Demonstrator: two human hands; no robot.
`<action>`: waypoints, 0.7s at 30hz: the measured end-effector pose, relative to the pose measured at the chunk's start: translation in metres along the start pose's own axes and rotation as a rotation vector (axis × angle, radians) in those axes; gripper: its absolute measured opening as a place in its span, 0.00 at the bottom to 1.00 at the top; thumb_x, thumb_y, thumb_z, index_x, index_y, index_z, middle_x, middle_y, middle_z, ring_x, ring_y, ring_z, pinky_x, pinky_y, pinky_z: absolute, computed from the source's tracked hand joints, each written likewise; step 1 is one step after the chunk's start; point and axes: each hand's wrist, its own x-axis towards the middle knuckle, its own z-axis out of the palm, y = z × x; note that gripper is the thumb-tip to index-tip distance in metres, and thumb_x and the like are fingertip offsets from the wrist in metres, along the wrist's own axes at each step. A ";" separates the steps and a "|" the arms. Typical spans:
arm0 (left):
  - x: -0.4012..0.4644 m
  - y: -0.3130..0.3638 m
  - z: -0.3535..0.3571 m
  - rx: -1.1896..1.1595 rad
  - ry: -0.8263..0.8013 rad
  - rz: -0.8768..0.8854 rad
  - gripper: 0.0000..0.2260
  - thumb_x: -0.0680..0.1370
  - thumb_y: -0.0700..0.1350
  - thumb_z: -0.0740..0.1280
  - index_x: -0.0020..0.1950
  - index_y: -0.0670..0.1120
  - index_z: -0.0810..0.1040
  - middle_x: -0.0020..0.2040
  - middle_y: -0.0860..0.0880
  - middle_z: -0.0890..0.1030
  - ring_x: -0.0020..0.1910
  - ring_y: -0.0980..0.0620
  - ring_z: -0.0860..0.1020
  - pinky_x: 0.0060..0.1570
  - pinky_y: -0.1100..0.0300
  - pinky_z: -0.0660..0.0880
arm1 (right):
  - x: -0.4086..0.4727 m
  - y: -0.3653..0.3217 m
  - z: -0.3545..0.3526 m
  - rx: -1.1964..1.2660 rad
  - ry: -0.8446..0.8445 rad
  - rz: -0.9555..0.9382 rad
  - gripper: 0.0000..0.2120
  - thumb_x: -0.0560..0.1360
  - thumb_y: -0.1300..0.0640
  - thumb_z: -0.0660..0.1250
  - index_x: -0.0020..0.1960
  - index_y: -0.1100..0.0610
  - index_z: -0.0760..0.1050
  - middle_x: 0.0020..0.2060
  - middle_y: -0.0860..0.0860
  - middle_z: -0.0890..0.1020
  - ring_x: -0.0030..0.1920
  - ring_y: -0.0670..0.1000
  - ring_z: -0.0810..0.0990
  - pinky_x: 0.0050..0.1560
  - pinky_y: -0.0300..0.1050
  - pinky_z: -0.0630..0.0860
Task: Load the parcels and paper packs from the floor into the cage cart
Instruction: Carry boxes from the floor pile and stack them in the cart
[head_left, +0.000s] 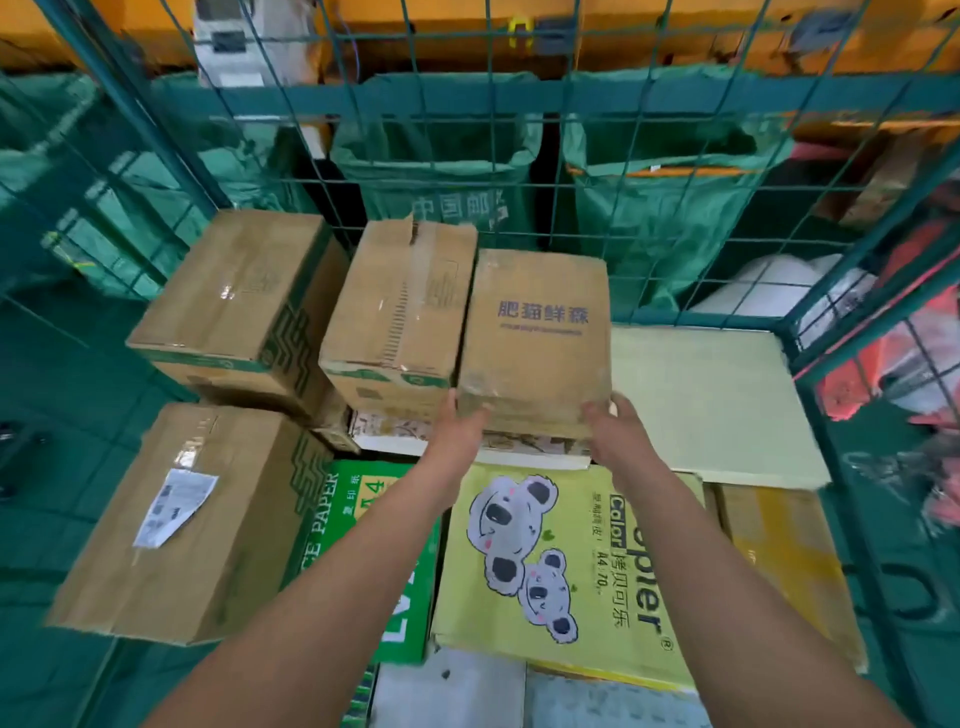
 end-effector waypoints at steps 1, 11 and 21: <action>0.007 -0.003 0.002 0.035 -0.007 -0.020 0.31 0.84 0.51 0.64 0.83 0.60 0.52 0.84 0.55 0.53 0.81 0.44 0.58 0.76 0.38 0.63 | 0.009 0.002 0.005 -0.018 -0.018 0.052 0.30 0.80 0.44 0.65 0.79 0.46 0.60 0.64 0.51 0.78 0.53 0.54 0.78 0.55 0.52 0.77; 0.039 -0.005 0.007 0.130 -0.105 -0.081 0.31 0.83 0.50 0.65 0.83 0.62 0.55 0.84 0.54 0.56 0.80 0.43 0.60 0.76 0.40 0.65 | 0.029 0.013 0.020 -0.080 -0.081 0.117 0.34 0.80 0.49 0.65 0.81 0.42 0.53 0.67 0.49 0.74 0.65 0.57 0.75 0.70 0.62 0.72; 0.017 -0.032 0.007 0.131 -0.141 -0.121 0.30 0.84 0.52 0.63 0.84 0.59 0.55 0.83 0.55 0.58 0.79 0.46 0.62 0.75 0.43 0.66 | -0.009 0.035 0.023 -0.005 -0.097 0.174 0.33 0.82 0.51 0.63 0.83 0.42 0.52 0.67 0.55 0.76 0.65 0.65 0.77 0.68 0.60 0.75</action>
